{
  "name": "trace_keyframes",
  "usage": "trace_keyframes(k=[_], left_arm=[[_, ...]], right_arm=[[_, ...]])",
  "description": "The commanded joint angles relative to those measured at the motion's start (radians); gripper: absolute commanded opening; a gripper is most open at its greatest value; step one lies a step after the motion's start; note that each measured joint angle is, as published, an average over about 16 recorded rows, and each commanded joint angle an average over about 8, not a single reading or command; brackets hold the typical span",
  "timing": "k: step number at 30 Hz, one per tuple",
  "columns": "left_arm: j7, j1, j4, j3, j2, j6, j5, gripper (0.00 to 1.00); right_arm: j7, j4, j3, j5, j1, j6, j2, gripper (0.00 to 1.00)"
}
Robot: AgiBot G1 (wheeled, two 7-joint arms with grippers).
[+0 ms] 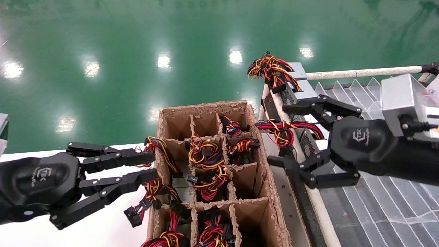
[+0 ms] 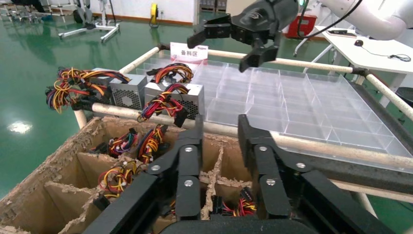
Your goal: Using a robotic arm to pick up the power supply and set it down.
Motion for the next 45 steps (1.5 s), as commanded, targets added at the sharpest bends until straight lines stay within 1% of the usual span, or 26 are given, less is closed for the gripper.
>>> trace_keyframes(k=[1, 28, 33, 45], left_arm=[[0.0, 0.0, 0.0, 0.0, 0.0, 0.0, 0.0, 1.0], [0.0, 0.0, 0.0, 0.0, 0.0, 0.0, 0.0, 1.0], [0.0, 0.0, 0.0, 0.0, 0.0, 0.0, 0.0, 1.0], [0.0, 0.0, 0.0, 0.0, 0.0, 0.0, 0.0, 1.0]], right_arm=[[-0.001, 0.005, 0.002, 0.014, -0.011, -0.008, -0.001, 1.0], [-0.01, 0.071, 0.022, 0.206, -0.158, -0.117, -0.019, 1.0], [-0.011, 0.075, 0.024, 0.22, -0.168, -0.124, -0.02, 1.0], [-0.011, 0.071, 0.023, 0.209, -0.16, -0.118, -0.02, 1.0]])
